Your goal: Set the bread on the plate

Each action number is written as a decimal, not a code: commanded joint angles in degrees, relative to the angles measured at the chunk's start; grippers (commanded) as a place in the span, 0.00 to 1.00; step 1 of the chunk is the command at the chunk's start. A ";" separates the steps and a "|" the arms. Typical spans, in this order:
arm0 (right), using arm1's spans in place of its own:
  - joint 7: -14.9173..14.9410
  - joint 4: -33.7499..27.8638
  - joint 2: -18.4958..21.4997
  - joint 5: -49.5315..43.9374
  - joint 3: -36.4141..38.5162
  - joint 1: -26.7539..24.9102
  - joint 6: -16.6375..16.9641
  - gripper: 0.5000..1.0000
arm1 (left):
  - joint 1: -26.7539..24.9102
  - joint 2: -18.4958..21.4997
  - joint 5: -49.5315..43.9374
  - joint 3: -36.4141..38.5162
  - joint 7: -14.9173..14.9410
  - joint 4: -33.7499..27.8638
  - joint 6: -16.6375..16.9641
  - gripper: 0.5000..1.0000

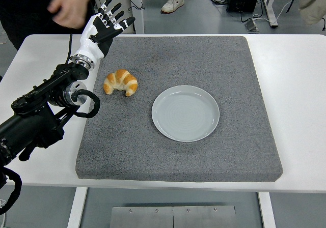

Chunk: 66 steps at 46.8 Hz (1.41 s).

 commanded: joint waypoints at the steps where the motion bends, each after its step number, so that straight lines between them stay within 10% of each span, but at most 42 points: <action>1: -0.05 0.00 0.00 0.00 0.00 0.00 0.00 1.00 | 0.00 0.00 0.09 0.00 0.00 -0.01 0.06 0.92; 66: 0.03 -0.09 0.00 0.00 0.09 0.09 0.00 1.00 | -0.70 0.35 0.17 0.00 0.70 -0.01 -0.02 0.90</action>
